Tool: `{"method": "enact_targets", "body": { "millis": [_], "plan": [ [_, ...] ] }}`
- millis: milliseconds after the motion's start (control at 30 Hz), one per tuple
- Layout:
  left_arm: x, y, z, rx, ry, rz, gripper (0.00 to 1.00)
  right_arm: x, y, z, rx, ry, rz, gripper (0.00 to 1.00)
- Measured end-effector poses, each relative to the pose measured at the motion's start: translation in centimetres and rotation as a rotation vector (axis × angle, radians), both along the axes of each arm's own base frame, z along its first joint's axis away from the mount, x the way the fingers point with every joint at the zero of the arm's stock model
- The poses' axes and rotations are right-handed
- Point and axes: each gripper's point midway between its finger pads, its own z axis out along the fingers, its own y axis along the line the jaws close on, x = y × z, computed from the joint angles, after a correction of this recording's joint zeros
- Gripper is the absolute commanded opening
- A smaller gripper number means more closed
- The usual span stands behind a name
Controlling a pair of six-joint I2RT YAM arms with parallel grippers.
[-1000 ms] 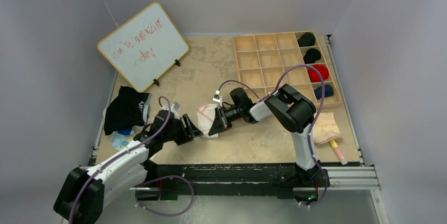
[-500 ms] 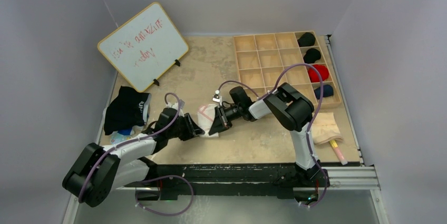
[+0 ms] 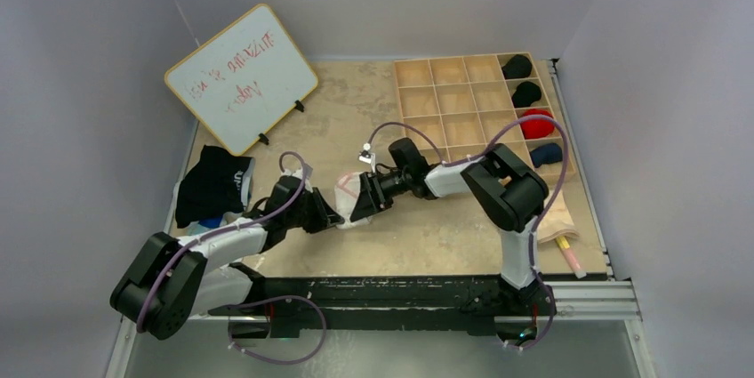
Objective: Roll the underwear
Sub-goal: Roll the underwear to the center of the board.
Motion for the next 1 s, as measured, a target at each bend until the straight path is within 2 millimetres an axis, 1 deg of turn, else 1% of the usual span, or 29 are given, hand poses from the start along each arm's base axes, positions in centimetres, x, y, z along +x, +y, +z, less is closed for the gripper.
{"method": "enact_targets", "body": {
  "millis": [67,133,300,367,433,500,567,667,733,800,900,1000],
  "plan": [
    [0.0,0.0,0.1,0.006,0.005,-0.006,0.04,0.5,-0.3,0.6,-0.003,-0.103,-0.013,0.72],
    [-0.1,0.0,0.2,0.014,0.012,-0.013,0.04,0.9,-0.8,0.9,-0.015,-0.215,-0.028,0.75],
    [-0.3,0.0,0.6,0.035,0.018,-0.047,0.04,1.9,-2.2,0.8,-0.065,-0.489,-0.045,0.75],
    [-0.6,0.0,0.6,0.039,0.029,-0.06,0.04,1.9,-2.9,0.9,-0.074,-0.618,-0.03,0.75],
    [-0.8,-0.1,0.7,0.043,0.043,-0.073,0.04,1.1,-3.2,1.2,-0.057,-0.784,0.019,0.74],
    [-0.9,-0.1,0.9,0.046,0.049,-0.086,0.04,-0.4,-2.8,1.8,-0.009,-0.959,0.103,0.73],
    [-0.9,-0.3,1.1,0.047,0.053,-0.097,0.04,-2.1,-1.9,2.3,0.056,-1.119,0.197,0.71],
    [-0.9,-0.4,1.4,0.05,0.066,-0.105,0.04,-4.0,-0.6,2.6,0.142,-1.304,0.313,0.66],
    [-0.9,-0.4,1.4,0.054,0.073,-0.112,0.04,-4.1,-0.1,2.5,0.155,-1.393,0.35,0.6],
    [-1.1,-0.4,1.3,0.06,0.081,-0.119,0.04,-3.8,0.3,2.5,0.156,-1.476,0.374,0.55],
    [-1.4,-0.3,1.1,0.065,0.098,-0.127,0.04,-3.5,0.6,1.8,0.137,-1.545,0.404,0.48],
    [-1.7,-0.3,0.9,0.069,0.111,-0.134,0.04,-3.3,0.6,0.8,0.109,-1.587,0.439,0.46]
  ]
}}
